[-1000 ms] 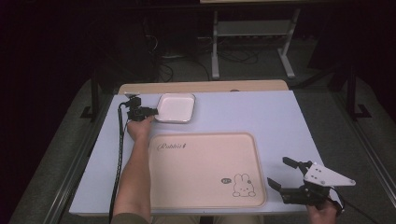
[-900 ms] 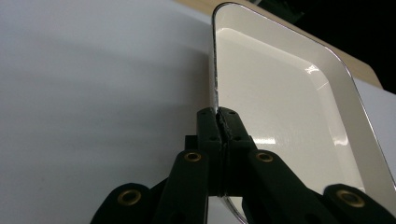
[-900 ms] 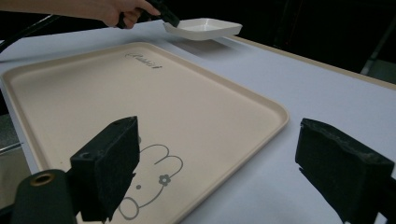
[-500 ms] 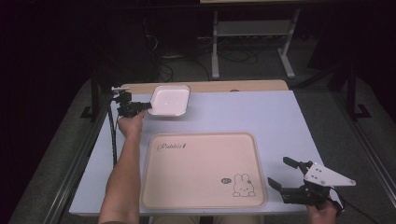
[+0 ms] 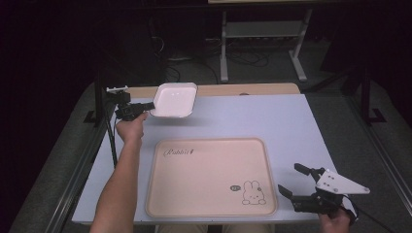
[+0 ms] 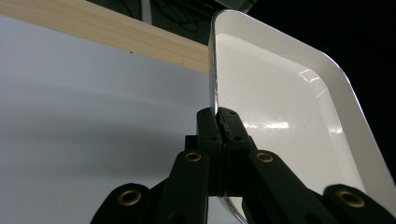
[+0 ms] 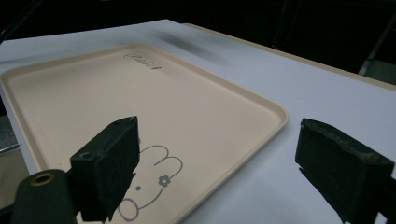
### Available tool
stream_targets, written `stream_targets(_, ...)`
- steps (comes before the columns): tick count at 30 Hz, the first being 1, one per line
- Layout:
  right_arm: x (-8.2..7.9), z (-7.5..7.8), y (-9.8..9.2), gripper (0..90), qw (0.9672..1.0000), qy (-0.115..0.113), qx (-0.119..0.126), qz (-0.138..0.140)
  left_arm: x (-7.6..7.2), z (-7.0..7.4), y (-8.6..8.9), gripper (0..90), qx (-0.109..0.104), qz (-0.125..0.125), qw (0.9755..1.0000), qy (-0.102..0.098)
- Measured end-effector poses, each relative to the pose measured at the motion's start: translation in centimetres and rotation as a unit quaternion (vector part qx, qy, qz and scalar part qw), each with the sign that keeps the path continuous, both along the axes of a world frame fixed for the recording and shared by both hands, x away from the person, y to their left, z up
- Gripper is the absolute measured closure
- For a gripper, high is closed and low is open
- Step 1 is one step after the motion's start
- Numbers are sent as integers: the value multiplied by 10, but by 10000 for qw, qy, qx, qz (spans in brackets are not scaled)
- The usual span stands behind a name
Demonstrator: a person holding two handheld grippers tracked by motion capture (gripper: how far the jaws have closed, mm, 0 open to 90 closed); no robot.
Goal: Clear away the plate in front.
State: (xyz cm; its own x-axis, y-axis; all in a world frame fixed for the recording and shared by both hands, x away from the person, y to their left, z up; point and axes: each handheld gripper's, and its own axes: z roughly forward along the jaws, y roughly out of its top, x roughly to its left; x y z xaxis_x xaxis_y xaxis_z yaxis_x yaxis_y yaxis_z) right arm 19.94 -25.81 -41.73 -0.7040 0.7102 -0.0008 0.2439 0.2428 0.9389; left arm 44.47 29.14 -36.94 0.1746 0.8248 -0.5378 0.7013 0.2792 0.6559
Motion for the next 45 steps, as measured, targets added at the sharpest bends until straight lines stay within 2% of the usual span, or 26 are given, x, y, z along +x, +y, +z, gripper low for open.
stream_targets(5, -1, 1, 0, 129, 10000, -27, 23, -2, -9, 8, -1, 890, 127, -87, 9999, -31)
stream_targets(13, -1, 1, -1, 129, 10000, -43, 39, 5, -27, 19, 2, 890, 80, -113, 9998, -123)
stream_targets(18, -2, 1, -1, 129, 10000, -44, 40, -27, -37, 19, -2, 890, -12, -240, 9995, -208)
stream_targets(29, -2, 1, -1, 129, 10000, -44, 45, -57, -55, 26, -16, 890, 12, -420, 9988, -241)
stream_targets(45, -2, 1, -1, 129, 10000, -37, 81, -17, -85, 22, -15, 890, -53, -352, 9991, -235)
